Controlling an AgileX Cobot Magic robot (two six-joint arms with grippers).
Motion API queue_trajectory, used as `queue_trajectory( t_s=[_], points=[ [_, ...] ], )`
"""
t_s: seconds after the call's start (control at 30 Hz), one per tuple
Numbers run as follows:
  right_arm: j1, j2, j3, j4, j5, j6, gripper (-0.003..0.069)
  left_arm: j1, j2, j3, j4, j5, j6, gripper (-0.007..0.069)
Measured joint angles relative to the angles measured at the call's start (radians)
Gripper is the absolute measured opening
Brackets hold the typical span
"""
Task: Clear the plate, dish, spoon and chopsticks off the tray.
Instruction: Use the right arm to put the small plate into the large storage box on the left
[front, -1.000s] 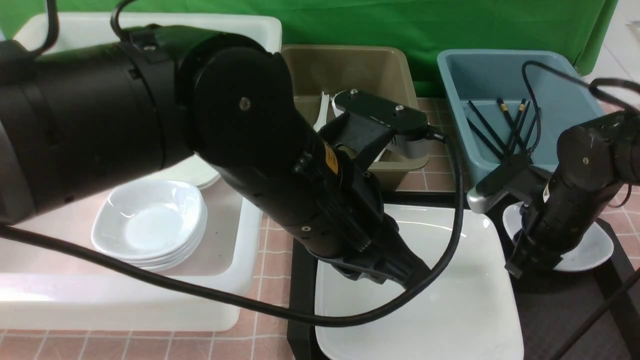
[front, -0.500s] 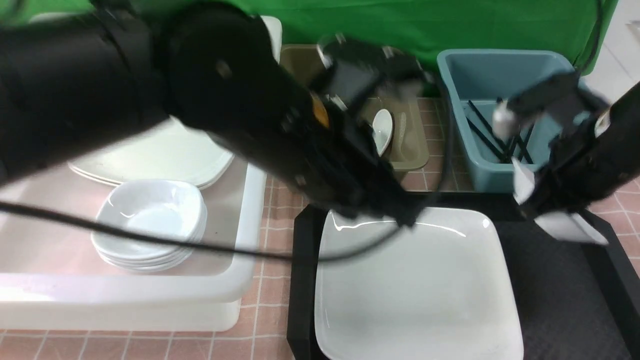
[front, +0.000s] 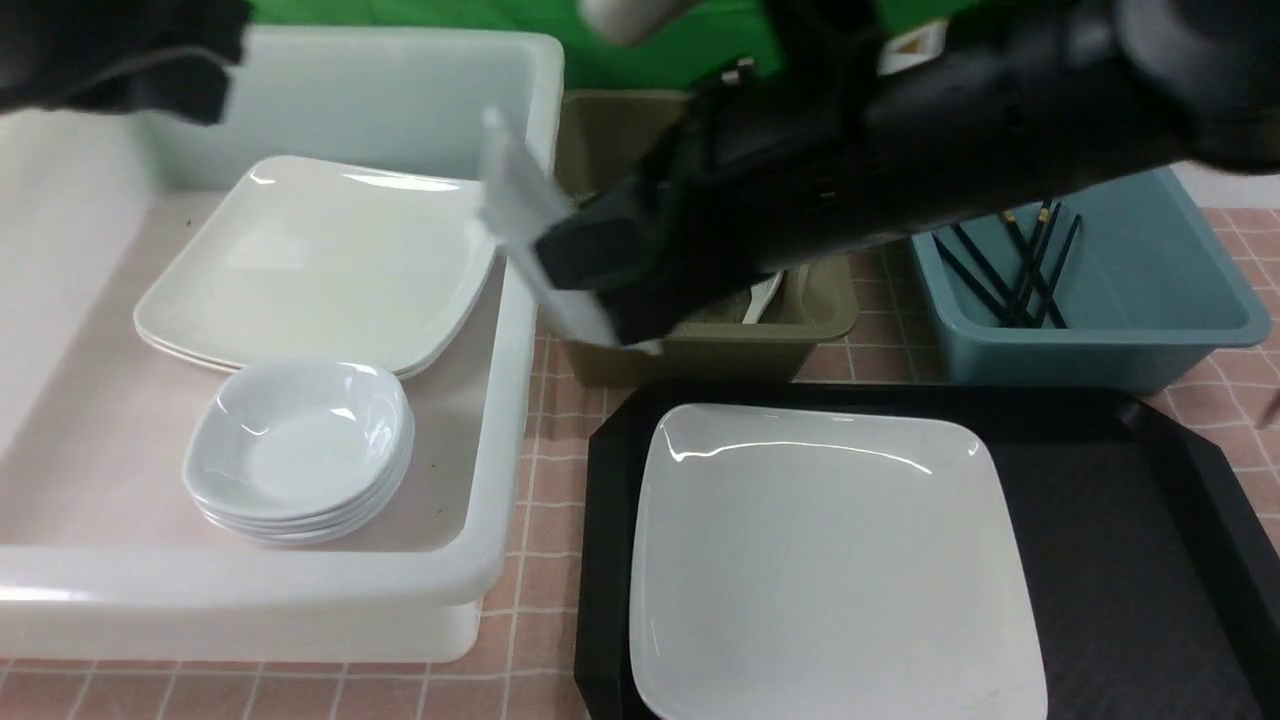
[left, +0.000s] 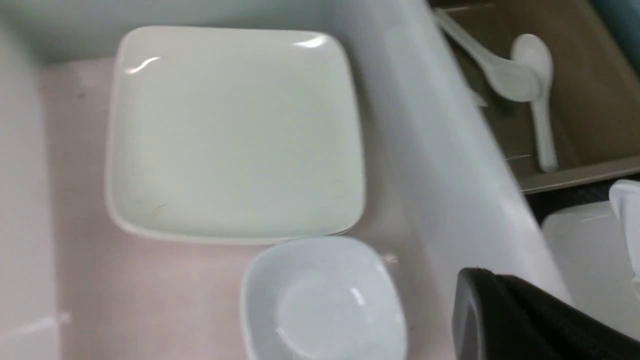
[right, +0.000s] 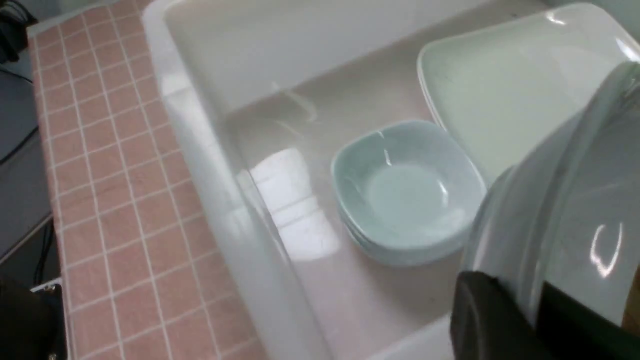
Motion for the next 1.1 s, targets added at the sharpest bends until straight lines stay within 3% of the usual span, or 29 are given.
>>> queue_trajectory(
  t_s=[0.13,0.27,0.57,0.67,0.97,1.1],
  points=[
    [0.086,0.157,-0.103,0.003,-0.091,-0.004,0.0076,0.128,-0.064,0.108,-0.002,0.005,0.0,-0.0003],
    [0.128,0.305,-0.219,0.002,-0.128,-0.005,0.0076,0.19,-0.114,0.201,-0.005,0.007,0.0,-0.0003],
    [0.148,0.541,-0.393,-0.013,-0.17,-0.008,0.0082,0.199,-0.174,0.254,-0.004,0.004,0.001,-0.0003],
    [0.148,0.573,-0.397,-0.032,-0.174,-0.008,0.0111,0.199,-0.184,0.254,-0.004,0.003,0.001,-0.0003],
    [0.148,0.566,-0.397,-0.044,-0.122,0.008,0.032,0.199,-0.185,0.254,-0.004,0.003,0.001,-0.0003],
    [0.148,0.529,-0.397,-0.047,-0.092,0.03,0.0347,0.199,-0.185,0.254,-0.004,0.003,0.001,-0.0003]
  ],
)
